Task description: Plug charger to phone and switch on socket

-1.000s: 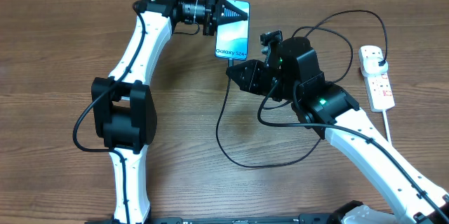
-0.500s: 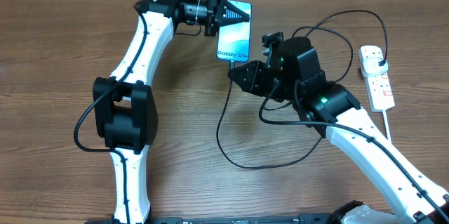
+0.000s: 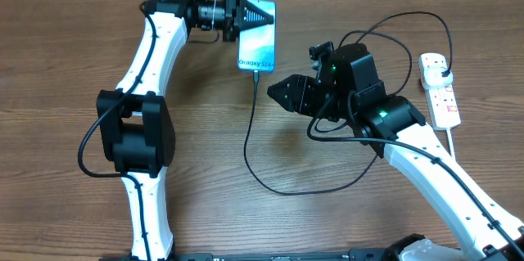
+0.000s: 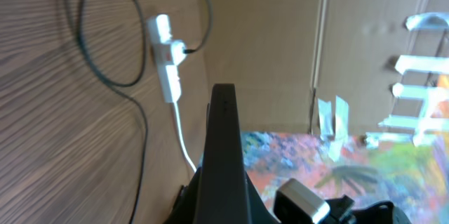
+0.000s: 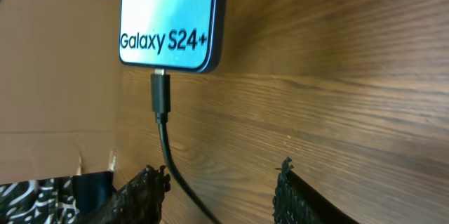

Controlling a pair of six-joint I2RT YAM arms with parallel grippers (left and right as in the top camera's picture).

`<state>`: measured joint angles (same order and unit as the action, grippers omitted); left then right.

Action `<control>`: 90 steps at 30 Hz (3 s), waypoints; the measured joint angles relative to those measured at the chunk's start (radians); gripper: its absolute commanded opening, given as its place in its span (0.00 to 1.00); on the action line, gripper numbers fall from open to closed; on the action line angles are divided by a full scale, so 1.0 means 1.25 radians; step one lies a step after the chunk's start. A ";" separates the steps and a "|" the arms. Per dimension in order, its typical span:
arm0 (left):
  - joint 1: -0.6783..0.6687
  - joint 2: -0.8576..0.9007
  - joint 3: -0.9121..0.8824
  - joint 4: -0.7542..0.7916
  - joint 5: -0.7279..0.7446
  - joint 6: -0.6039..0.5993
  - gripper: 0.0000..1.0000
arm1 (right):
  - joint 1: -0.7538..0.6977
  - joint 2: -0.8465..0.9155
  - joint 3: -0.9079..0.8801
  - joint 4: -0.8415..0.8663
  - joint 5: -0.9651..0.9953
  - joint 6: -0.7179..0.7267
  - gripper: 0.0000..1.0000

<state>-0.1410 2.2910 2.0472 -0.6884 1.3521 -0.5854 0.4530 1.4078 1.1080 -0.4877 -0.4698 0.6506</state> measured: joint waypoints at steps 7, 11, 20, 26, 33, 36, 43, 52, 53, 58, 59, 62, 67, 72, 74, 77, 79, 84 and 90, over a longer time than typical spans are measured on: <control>-0.002 0.000 -0.043 -0.233 -0.161 0.151 0.04 | 0.000 0.000 0.000 -0.087 0.050 -0.015 0.54; -0.004 0.000 -0.050 -0.300 -0.285 0.226 0.04 | 0.000 0.000 0.000 -0.118 0.076 -0.027 0.54; -0.004 0.000 -0.058 -0.328 -0.497 0.298 0.04 | -0.001 0.000 0.000 -0.140 0.101 -0.049 0.54; -0.004 0.000 -0.089 -0.327 -0.571 0.307 0.04 | -0.001 0.000 0.000 -0.148 0.109 -0.056 0.54; -0.004 0.000 -0.117 -0.305 -0.616 0.308 0.04 | -0.001 0.001 0.000 -0.149 0.110 -0.057 0.54; -0.004 0.000 -0.142 -0.288 -0.637 0.310 0.04 | -0.001 0.003 0.000 -0.149 0.110 -0.057 0.54; -0.004 0.000 -0.172 -0.242 -0.656 0.309 0.04 | -0.001 0.007 0.000 -0.149 0.110 -0.059 0.54; -0.004 0.000 -0.198 -0.227 -0.661 0.309 0.04 | -0.001 0.007 0.000 -0.149 0.113 -0.059 0.55; -0.004 0.000 -0.199 -0.227 -0.661 0.309 0.04 | -0.001 0.007 0.000 -0.149 0.114 -0.060 0.55; -0.004 0.002 -0.200 -0.226 -0.661 0.306 0.05 | -0.001 0.007 0.000 -0.149 0.116 -0.060 0.55; -0.004 0.004 -0.200 -0.227 -0.661 0.306 0.06 | -0.001 0.007 0.000 -0.149 0.116 -0.060 0.55; -0.004 0.011 -0.200 -0.227 -0.661 0.303 0.13 | -0.001 0.007 0.000 -0.149 0.116 -0.060 0.55; -0.004 0.017 -0.207 -0.227 -0.662 0.301 0.19 | -0.001 0.007 0.000 -0.149 0.116 -0.060 0.55; -0.004 0.017 -0.207 -0.227 -0.664 0.301 0.25 | -0.001 0.007 0.000 -0.150 0.116 -0.060 0.55; -0.004 0.017 -0.207 -0.227 -0.668 0.301 0.31 | -0.001 0.007 0.000 -0.150 0.116 -0.060 0.55; -0.004 0.017 -0.207 -0.232 -0.671 0.300 0.38 | -0.001 0.007 0.000 -0.151 0.116 -0.060 0.55; -0.004 0.017 -0.207 -0.235 -0.674 0.301 0.41 | -0.001 0.007 0.000 -0.153 0.116 -0.060 0.55; -0.004 0.017 -0.207 -0.240 -0.674 0.300 0.42 | -0.001 0.007 0.000 -0.155 0.116 -0.060 0.55; -0.004 0.017 -0.207 -0.243 -0.686 0.300 0.43 | -0.001 0.007 0.000 -0.160 0.116 -0.060 0.55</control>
<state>-0.1463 2.3119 1.7882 -0.9920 0.4950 -0.2100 0.4522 1.4170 1.1080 -0.6876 -0.3252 0.5758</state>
